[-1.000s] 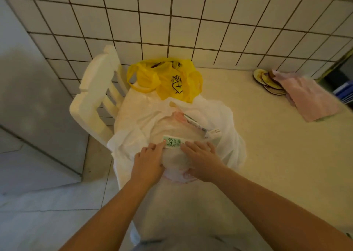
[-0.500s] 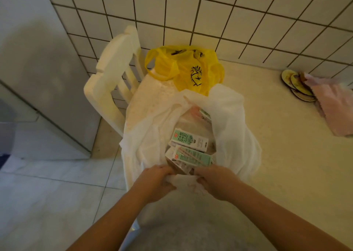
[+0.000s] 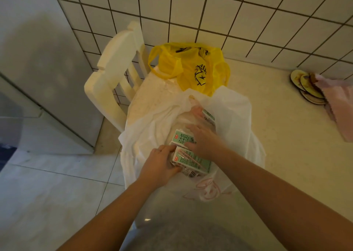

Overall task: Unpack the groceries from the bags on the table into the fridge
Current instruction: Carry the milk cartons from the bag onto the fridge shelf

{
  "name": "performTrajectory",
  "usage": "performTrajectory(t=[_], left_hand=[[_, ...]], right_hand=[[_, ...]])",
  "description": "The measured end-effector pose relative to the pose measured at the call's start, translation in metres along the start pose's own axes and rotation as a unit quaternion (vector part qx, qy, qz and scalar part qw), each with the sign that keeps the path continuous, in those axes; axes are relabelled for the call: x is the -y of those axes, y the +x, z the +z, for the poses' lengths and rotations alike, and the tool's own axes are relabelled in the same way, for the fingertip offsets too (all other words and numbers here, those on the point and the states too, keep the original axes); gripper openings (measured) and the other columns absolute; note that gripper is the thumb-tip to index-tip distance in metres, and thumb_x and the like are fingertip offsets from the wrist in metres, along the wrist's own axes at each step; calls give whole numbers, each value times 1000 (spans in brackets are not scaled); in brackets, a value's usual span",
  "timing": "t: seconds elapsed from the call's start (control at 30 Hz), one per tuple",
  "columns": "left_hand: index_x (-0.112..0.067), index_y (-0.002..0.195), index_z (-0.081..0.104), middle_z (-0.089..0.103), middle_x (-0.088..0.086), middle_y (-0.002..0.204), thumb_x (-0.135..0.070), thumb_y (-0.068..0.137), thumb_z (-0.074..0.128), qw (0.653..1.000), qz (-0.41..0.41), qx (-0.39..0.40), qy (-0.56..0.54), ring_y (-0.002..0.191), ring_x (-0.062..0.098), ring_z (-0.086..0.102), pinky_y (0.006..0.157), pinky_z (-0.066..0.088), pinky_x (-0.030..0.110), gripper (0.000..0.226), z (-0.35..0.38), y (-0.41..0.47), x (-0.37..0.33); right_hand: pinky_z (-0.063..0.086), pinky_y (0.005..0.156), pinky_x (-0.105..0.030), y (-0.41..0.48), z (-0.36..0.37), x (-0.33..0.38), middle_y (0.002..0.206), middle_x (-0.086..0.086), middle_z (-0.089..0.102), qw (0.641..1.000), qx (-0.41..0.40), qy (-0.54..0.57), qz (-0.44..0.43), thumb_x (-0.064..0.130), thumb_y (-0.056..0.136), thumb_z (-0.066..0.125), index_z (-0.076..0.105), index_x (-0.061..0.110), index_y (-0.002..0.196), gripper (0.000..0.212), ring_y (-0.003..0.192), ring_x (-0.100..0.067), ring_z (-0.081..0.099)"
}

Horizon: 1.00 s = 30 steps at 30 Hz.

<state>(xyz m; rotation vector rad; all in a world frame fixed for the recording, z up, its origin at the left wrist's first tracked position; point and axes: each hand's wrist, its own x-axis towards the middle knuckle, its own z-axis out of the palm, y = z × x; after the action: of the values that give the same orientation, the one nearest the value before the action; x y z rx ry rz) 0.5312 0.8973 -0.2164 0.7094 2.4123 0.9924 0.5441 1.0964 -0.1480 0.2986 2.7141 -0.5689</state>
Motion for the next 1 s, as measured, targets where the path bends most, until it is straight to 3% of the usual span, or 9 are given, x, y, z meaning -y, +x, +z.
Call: performTrajectory(t=[0.17, 0.33, 0.47, 0.6, 0.7, 0.77, 0.83, 0.9, 1.0], left_hand=[[-34, 127, 57, 54, -11, 112, -43, 73, 82, 1000, -9, -14, -20, 101, 17, 49, 89, 45, 34, 60, 3, 6, 2], [-31, 115, 60, 51, -14, 102, -46, 69, 85, 999, -3, -24, -26, 94, 16, 50, 81, 45, 33, 54, 2, 9, 5], [-36, 117, 59, 48, -17, 105, -59, 63, 83, 1000, 15, -11, -18, 93, 13, 48, 84, 46, 34, 63, 1, 10, 7], [-42, 114, 57, 50, -19, 114, -73, 55, 77, 1000, 23, 6, -15, 98, 13, 50, 89, 48, 40, 70, 1, 8, 9], [-42, 109, 57, 52, -21, 111, -70, 57, 80, 999, 25, -4, -46, 98, 13, 52, 89, 48, 43, 64, -1, 4, 12], [-42, 108, 56, 54, -23, 108, -63, 59, 83, 997, 13, -7, -78, 98, 12, 52, 89, 48, 41, 59, -6, 0, 9], [-38, 106, 56, 60, -20, 107, -47, 63, 88, 988, -3, -4, -154, 102, 8, 55, 87, 52, 37, 54, -12, -4, 3], [-27, 101, 53, 67, -9, 106, -35, 67, 87, 969, -22, -4, -248, 100, 11, 64, 81, 58, 38, 48, -18, -9, -10], [-16, 96, 44, 71, 14, 98, -15, 78, 83, 932, -77, -47, -352, 88, 22, 72, 74, 60, 49, 43, -24, -13, -33]], right_hand=[[50, 70, -32, 26, 0, -6, 84, 8, 62, 997, 60, 41, -29, 34, 90, 63, 57, 26, 94, 11, 78, -14, 61], [56, 73, -30, 34, -6, -6, 94, 7, 68, 989, 128, 68, -13, 31, 82, 75, 63, 21, 103, 26, 87, -13, 67], [54, 60, -24, 31, -13, -5, 104, 1, 66, 984, 158, 81, 28, 24, 77, 81, 52, 20, 111, 45, 87, -14, 68], [52, 63, -23, 27, -10, -13, 100, 0, 68, 982, 172, 72, 40, 25, 77, 83, 59, 19, 106, 38, 81, -12, 66], [44, 63, -22, 17, -7, -18, 91, 6, 63, 989, 88, 112, 33, 25, 81, 81, 60, 21, 95, 26, 74, -8, 58], [50, 73, -26, 6, -10, -19, 107, 7, 63, 986, -19, 165, 28, 24, 81, 80, 61, 19, 115, 39, 86, -12, 61], [49, 73, -20, -11, -18, -16, 103, 13, 62, 968, -119, 218, 36, 23, 83, 78, 59, 23, 119, 41, 87, -5, 61], [44, 62, -9, -31, -29, -8, 91, 20, 62, 945, -179, 272, 32, 21, 85, 76, 56, 30, 106, 30, 77, 7, 59], [52, 62, -22, -62, -42, 3, 86, 13, 67, 915, -237, 326, 10, 23, 86, 76, 56, 29, 99, 25, 74, 1, 63]])
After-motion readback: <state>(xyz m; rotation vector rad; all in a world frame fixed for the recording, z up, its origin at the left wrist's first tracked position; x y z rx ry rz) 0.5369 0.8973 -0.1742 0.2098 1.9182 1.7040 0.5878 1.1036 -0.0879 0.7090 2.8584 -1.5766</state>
